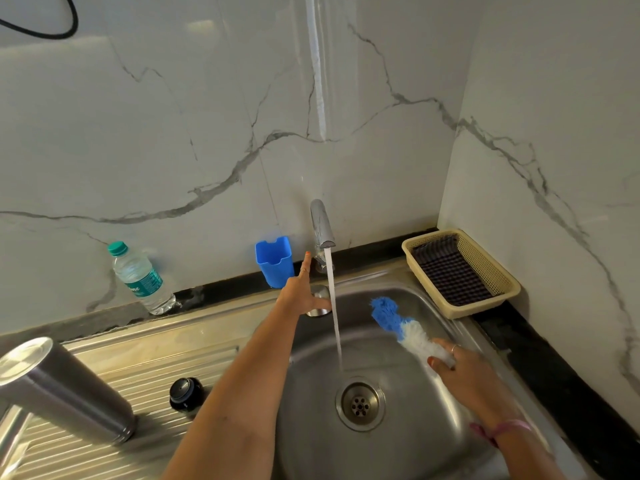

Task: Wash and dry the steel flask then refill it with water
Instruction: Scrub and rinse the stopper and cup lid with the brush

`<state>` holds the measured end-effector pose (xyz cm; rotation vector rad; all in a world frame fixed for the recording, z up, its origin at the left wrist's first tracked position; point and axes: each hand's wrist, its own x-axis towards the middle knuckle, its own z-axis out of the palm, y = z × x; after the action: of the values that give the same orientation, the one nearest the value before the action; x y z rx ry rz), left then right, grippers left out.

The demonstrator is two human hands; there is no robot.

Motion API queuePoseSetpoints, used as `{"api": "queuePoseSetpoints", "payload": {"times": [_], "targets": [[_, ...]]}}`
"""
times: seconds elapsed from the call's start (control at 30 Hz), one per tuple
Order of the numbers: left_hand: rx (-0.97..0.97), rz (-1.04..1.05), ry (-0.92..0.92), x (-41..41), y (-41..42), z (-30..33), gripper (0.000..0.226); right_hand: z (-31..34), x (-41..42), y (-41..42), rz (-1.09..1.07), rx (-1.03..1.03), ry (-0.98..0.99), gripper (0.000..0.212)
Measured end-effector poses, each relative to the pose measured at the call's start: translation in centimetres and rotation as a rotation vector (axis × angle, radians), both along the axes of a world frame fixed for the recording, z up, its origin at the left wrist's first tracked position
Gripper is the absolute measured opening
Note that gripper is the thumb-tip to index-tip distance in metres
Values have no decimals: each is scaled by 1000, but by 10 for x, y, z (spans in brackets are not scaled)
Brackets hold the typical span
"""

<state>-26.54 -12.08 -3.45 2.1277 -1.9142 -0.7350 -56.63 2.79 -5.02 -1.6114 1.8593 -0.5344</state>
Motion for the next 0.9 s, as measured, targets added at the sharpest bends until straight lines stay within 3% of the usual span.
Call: {"api": "queuePoseSetpoints", "payload": {"times": [0.2, 0.37, 0.9], "targets": [[52, -21, 24, 1, -3, 6, 122, 2, 5, 3, -18, 27, 25, 30], [105, -48, 32, 3, -4, 14, 115, -4, 8, 4, -25, 35, 7, 40], [126, -26, 145, 2, 4, 13, 121, -8, 8, 4, -27, 49, 4, 44]]}}
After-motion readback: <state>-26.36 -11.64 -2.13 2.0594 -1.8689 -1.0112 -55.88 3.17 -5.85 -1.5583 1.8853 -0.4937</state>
